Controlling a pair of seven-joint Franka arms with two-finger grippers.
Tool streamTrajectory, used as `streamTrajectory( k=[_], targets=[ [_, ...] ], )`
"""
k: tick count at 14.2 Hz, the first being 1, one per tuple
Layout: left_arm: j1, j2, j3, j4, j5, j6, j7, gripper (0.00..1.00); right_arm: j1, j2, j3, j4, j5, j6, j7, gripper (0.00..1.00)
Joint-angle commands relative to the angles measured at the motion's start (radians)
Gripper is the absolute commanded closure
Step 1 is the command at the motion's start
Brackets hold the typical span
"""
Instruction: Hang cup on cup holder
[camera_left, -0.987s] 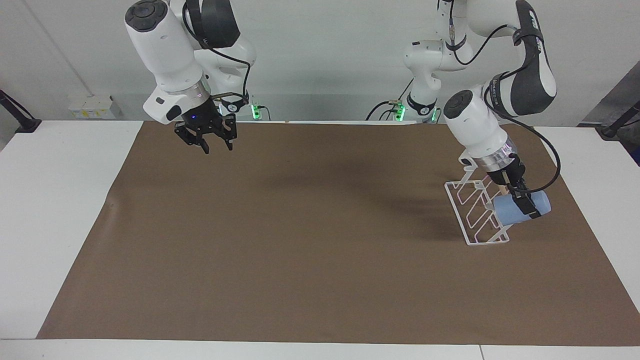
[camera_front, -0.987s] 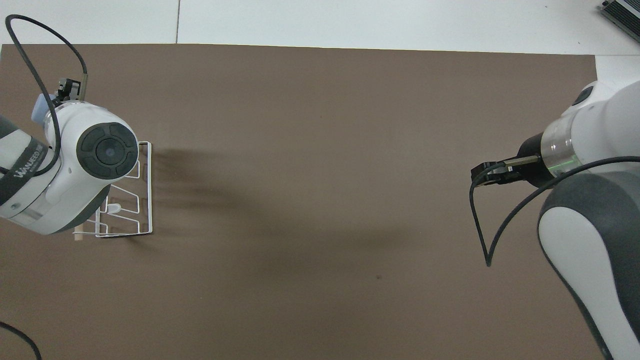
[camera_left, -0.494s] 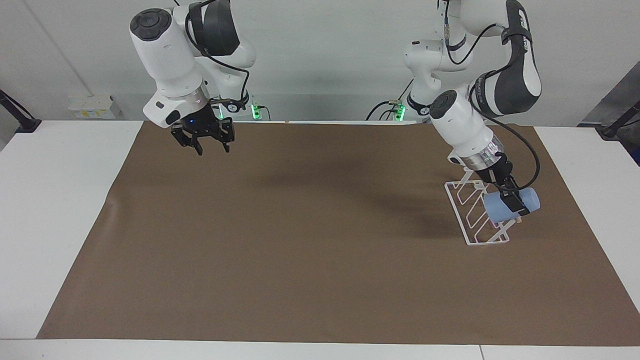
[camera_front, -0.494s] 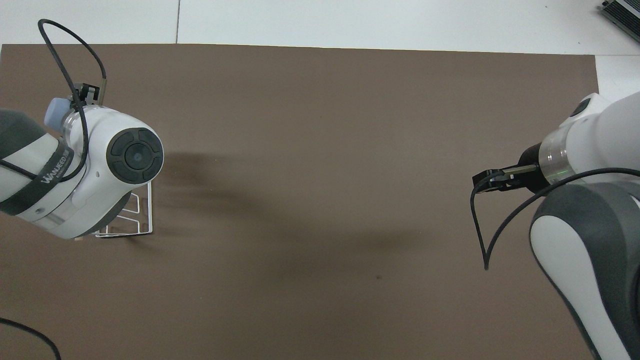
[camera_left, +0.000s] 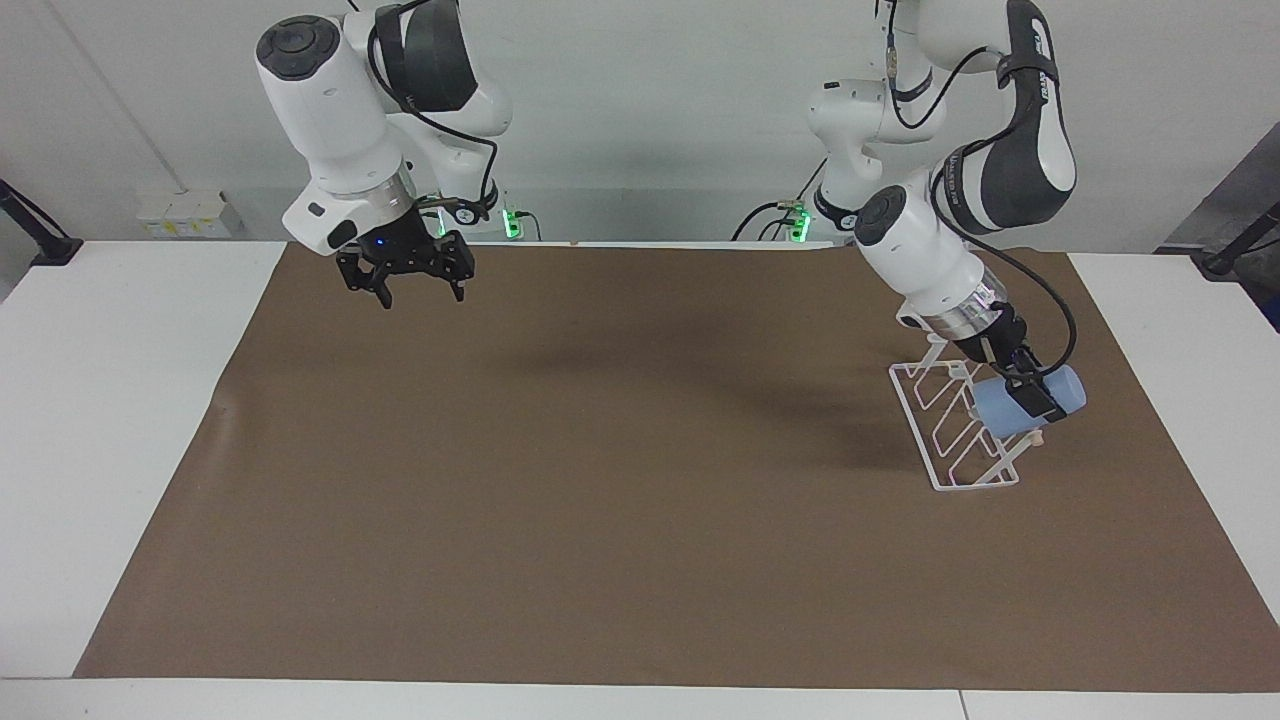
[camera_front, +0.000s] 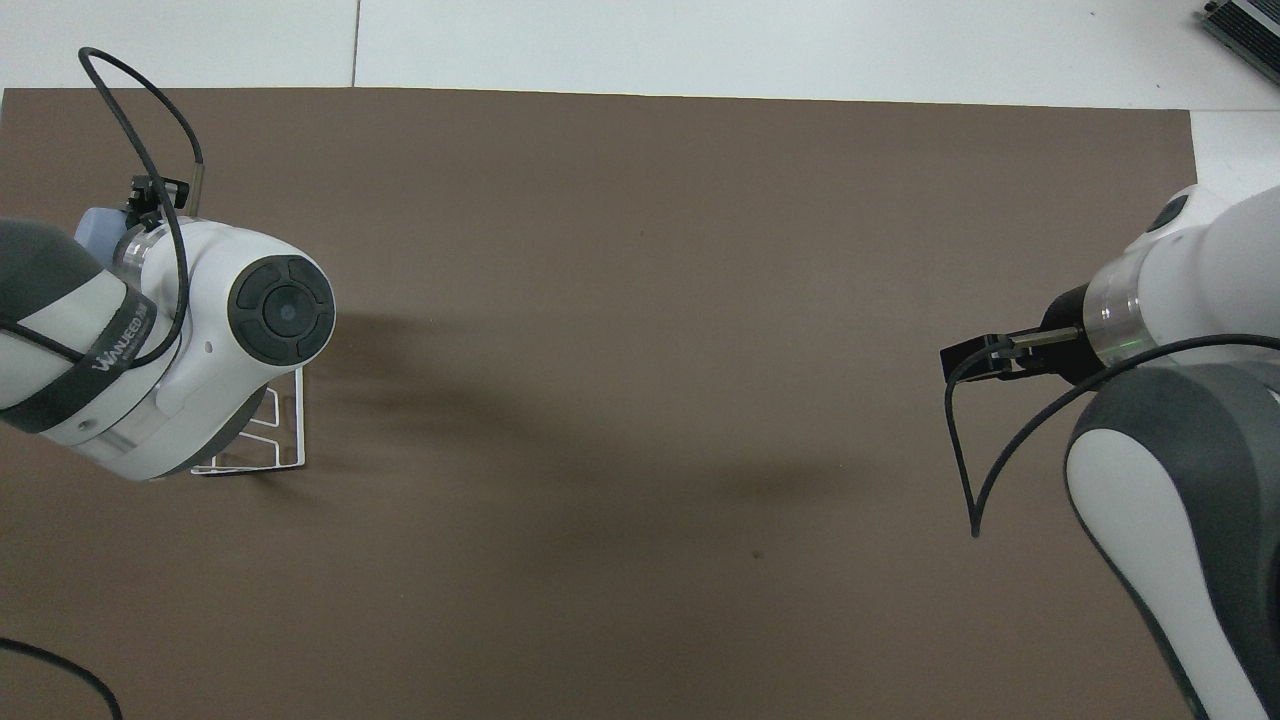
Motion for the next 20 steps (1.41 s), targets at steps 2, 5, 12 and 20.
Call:
streamTrajectory(
  k=[2, 5, 12, 20],
  targets=[
    [-0.005, -0.040, 0.005, -0.048, 0.027, -0.013, -0.029, 0.98, -0.025, -0.021, 0.013, -0.021, -0.016, 0.021, -0.023, 0.00],
    [-0.007, -0.040, 0.003, -0.048, 0.025, -0.015, -0.027, 0.00, -0.032, -0.021, 0.013, -0.018, -0.013, 0.021, -0.013, 0.00],
    [-0.019, -0.038, -0.001, -0.031, 0.007, -0.062, -0.044, 0.00, -0.055, -0.024, 0.013, -0.004, -0.005, 0.015, -0.016, 0.00],
    [-0.010, -0.041, 0.000, 0.151, -0.369, -0.154, -0.168, 0.00, -0.053, -0.024, 0.013, -0.004, -0.004, 0.015, -0.016, 0.00]
  ],
)
